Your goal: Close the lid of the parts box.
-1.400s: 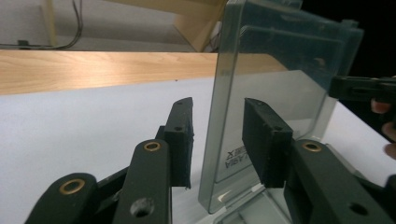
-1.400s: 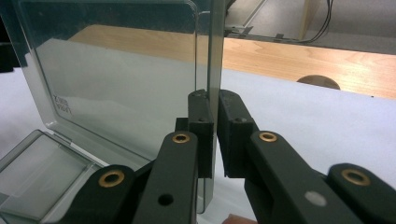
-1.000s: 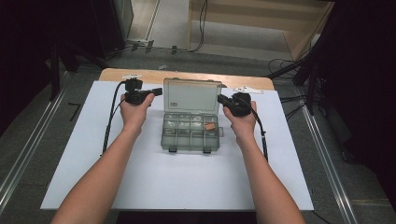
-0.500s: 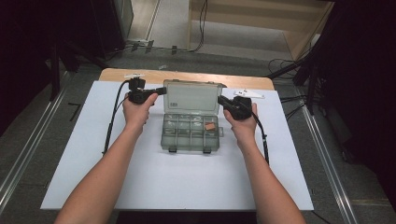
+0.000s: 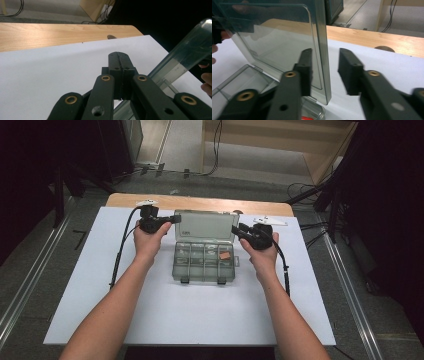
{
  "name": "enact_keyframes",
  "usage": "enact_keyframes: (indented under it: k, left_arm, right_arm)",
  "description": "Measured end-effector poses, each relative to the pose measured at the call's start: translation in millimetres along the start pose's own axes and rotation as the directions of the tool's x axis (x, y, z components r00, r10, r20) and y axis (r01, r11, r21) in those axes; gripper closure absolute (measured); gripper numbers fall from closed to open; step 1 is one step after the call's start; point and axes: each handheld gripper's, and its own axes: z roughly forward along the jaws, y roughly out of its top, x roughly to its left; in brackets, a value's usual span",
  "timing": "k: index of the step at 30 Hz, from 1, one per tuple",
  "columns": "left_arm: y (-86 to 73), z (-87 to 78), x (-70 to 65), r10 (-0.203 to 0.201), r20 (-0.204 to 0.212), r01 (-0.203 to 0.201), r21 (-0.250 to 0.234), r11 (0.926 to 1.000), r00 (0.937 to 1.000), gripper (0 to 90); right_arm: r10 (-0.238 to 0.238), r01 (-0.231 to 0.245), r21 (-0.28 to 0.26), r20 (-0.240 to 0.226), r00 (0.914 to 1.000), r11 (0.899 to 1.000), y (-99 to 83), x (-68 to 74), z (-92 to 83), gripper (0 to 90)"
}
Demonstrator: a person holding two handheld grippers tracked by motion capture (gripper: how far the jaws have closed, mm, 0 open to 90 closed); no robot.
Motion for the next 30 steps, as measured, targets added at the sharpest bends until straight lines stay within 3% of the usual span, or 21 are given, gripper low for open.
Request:
enact_keyframes:
  k: [8,18,20,26,30]
  left_arm:
    - [-0.3,-2.7,-2.3,0.01,0.005,-0.01,0.001,0.9999,0.9999,90.0]
    - [-3.2,-4.7,-4.4,0.023,0.013,-0.023,0.002,0.9997,0.9997,90.0]
    - [-3.6,-5.1,-4.6,0.026,0.013,-0.026,0.001,0.9997,0.9996,90.0]
    - [-6.3,-6.6,-6.1,0.029,0.018,-0.029,0.0,0.9996,0.9994,90.0]
    - [-8.0,-7.7,-6.5,0.027,0.027,-0.027,-0.001,0.9996,0.9993,90.0]
  right_arm:
    - [0.0,-0.001,-0.013,-0.053,0.9986,1.0,-2.8,-0.7,-16.1,49.1]
    - [0.009,-0.009,0.011,-0.04,0.9991,1.0,-10.9,-14.8,-27.5,52.2]
    - [0.014,-0.013,0.02,-0.031,0.9994,1.0,-11.8,-16.4,-28.3,54.8]
    - [0.014,-0.014,0.036,-0.013,0.9998,0.999,-9.8,-14.4,-25.9,74.2]
    - [0.046,-0.045,0.039,-0.027,0.9986,0.998,-6.8,-12.0,-22.2,85.9]
